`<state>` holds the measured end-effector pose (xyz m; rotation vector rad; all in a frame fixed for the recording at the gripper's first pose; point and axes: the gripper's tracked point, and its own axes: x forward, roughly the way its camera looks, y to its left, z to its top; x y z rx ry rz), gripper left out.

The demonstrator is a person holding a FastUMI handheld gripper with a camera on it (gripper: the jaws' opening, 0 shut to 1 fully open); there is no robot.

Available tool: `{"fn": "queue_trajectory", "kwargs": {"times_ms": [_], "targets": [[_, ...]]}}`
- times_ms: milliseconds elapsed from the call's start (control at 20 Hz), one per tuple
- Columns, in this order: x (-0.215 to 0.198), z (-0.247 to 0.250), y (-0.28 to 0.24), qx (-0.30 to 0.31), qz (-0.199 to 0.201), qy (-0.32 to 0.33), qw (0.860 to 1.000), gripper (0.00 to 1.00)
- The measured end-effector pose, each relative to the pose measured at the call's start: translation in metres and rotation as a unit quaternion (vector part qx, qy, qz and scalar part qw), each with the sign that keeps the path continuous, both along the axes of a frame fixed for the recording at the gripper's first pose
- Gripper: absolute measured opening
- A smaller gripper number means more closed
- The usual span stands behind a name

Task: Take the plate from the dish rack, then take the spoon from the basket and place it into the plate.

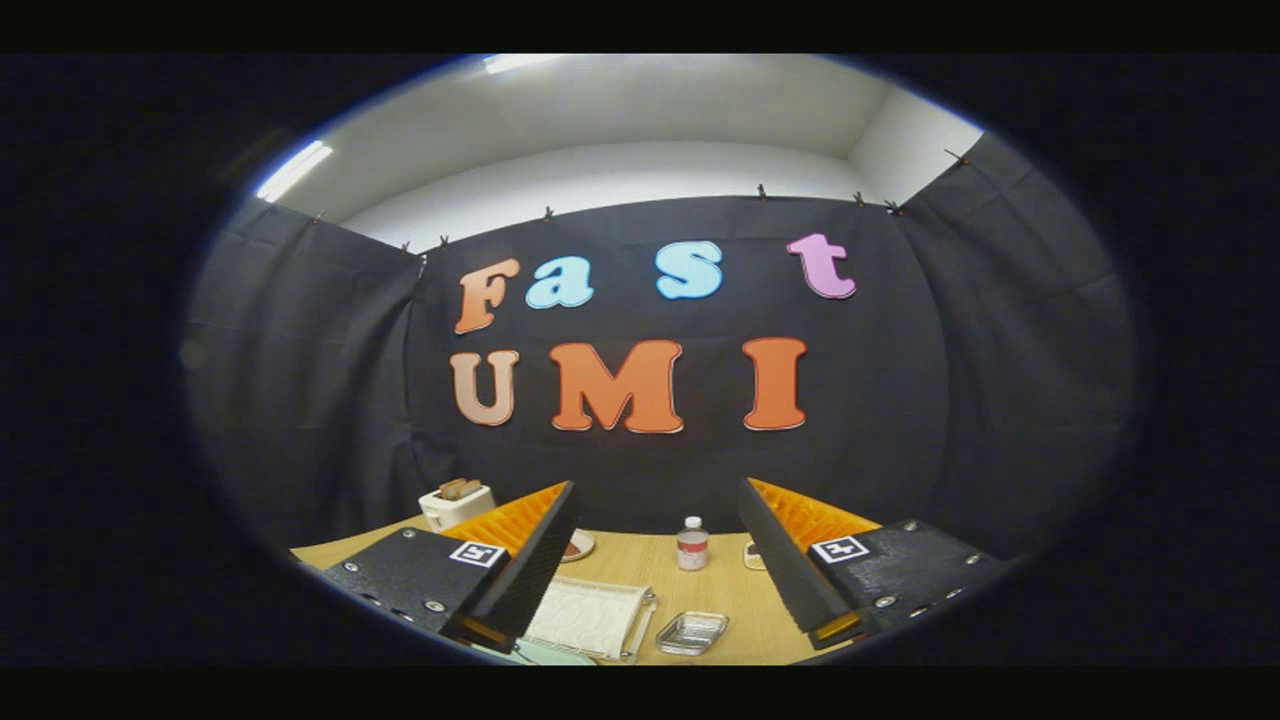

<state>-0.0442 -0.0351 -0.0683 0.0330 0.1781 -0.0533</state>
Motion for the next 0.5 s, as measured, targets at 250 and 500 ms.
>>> {"fn": "queue_trajectory", "kwargs": {"times_ms": [250, 500], "targets": [[-0.003, 0.008, -0.001, 0.001, 0.0, -0.002, 1.0, 0.96], [-0.005, 0.014, -0.002, -0.003, 0.005, -0.001, 1.0, 0.96]]}}
